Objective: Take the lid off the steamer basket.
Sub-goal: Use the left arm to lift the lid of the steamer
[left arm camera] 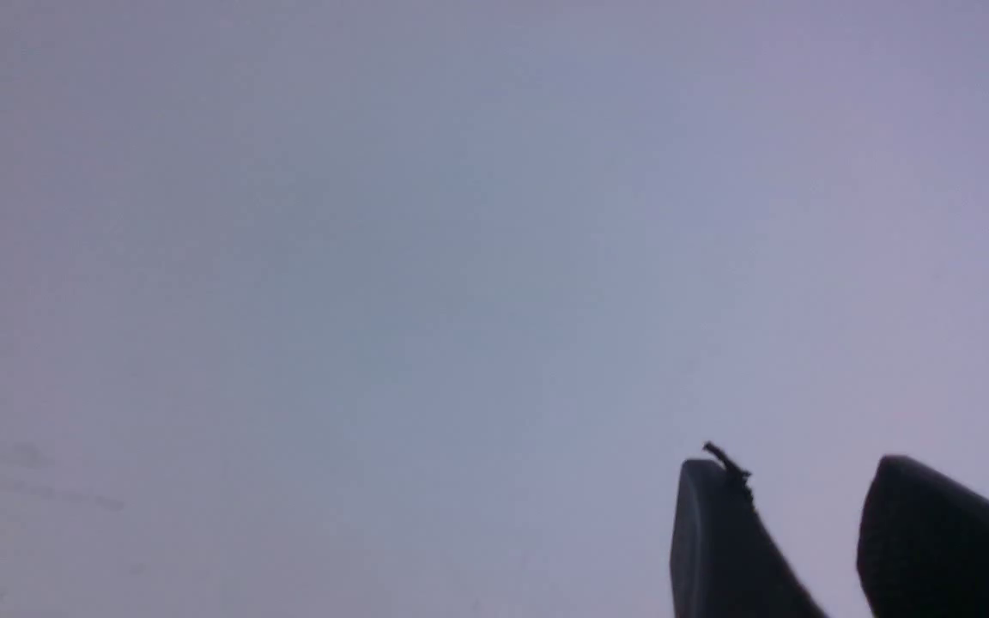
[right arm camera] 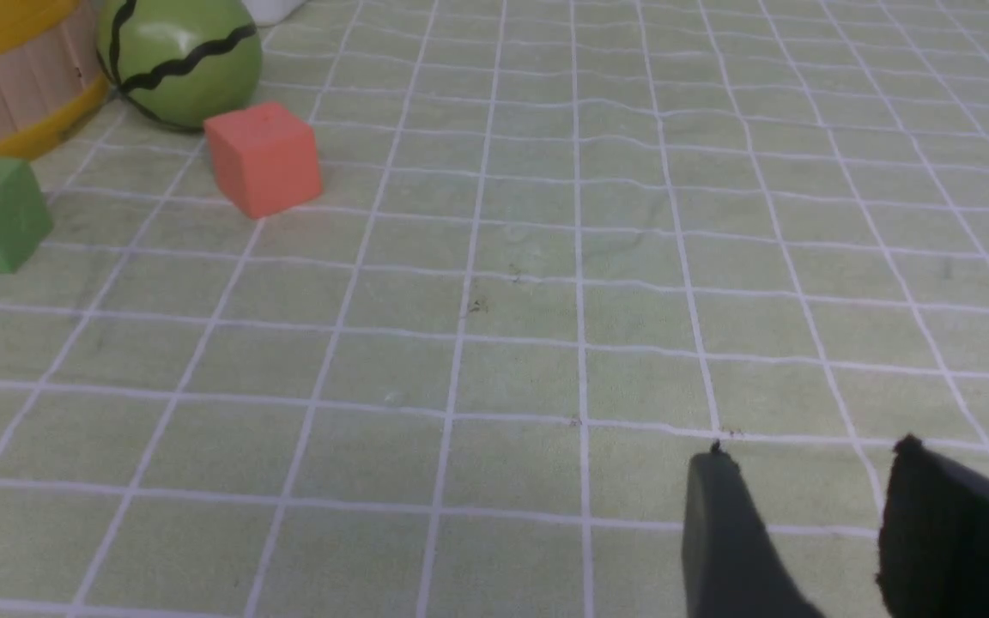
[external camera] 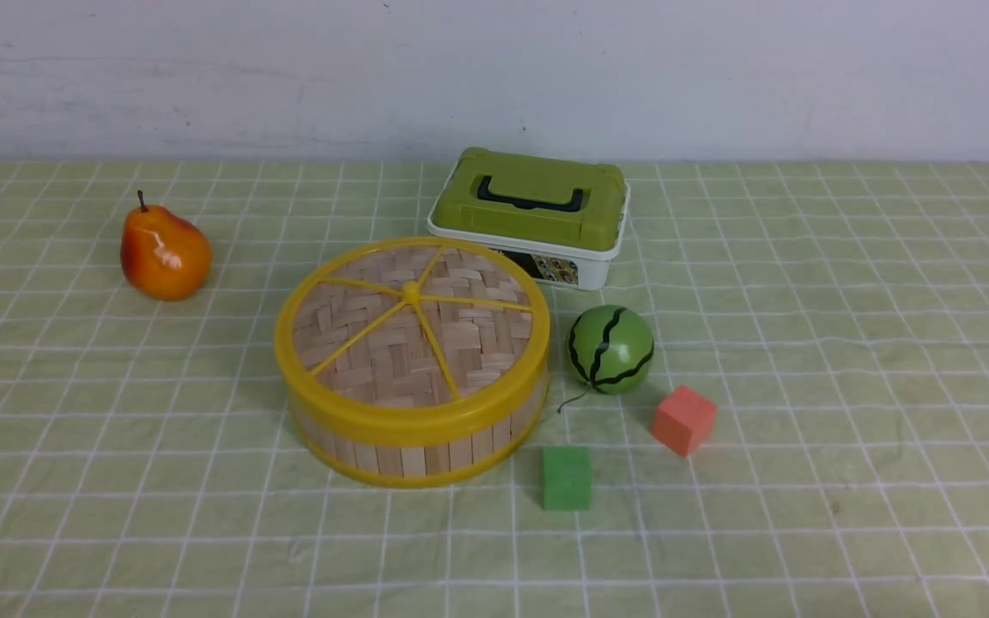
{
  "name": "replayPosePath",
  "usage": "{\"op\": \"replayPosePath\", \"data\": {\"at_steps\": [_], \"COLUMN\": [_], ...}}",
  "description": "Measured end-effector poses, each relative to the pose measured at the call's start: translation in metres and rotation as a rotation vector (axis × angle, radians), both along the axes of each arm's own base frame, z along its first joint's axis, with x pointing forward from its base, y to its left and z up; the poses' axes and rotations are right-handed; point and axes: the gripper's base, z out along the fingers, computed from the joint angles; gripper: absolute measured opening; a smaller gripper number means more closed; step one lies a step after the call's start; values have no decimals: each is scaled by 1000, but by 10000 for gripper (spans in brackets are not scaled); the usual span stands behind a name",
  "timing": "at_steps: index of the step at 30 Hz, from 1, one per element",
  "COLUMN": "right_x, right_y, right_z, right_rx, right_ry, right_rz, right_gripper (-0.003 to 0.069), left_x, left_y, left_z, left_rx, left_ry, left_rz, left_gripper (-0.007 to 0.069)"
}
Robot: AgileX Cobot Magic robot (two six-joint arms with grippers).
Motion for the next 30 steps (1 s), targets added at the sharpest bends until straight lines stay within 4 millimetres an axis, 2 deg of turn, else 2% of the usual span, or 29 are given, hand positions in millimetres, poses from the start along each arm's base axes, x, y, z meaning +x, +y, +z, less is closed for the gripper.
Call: {"op": "replayPosePath", "data": {"at_steps": [2,4,7,11,13,15,16,19,20,21,23,24,25,26,28,30], "right_x": [0,0,0,0,0,0,0,0,0,0,0,0,0,0,0,0], "right_y": [0,0,0,0,0,0,0,0,0,0,0,0,0,0,0,0], "right_z": [0,0,0,0,0,0,0,0,0,0,0,0,0,0,0,0], "right_rx": [0,0,0,0,0,0,0,0,0,0,0,0,0,0,0,0], "right_ry": [0,0,0,0,0,0,0,0,0,0,0,0,0,0,0,0], "right_rz": [0,0,0,0,0,0,0,0,0,0,0,0,0,0,0,0], "right_gripper": [241,241,241,241,241,241,241,241,241,241,241,241,241,241,241,241], "left_x": [-3,-7,-10,6,27,57,83,127,131,158,186,192,215,225,266,292], "left_y": [2,8,11,7,2,-3,-7,-14,-15,-19,-24,-25,-32,-35,-53,-69], "left_z": [5,20,64,118,140,152,160,166,166,165,161,163,157,156,141,134], "left_rx": [-58,-156,-213,-107,-29,28,60,93,94,100,94,89,62,41,2,52], "left_ry": [-51,-80,-50,130,273,444,578,781,794,897,1007,1024,1138,1171,1367,1462], "left_rz": [-13,-26,-24,22,32,20,2,-32,-35,-58,-92,-103,-161,-190,-367,-502], "left_gripper": [239,225,147,0,-13,-13,-13,-13,-13,-13,-13,-13,-13,-13,-13,-13]}}
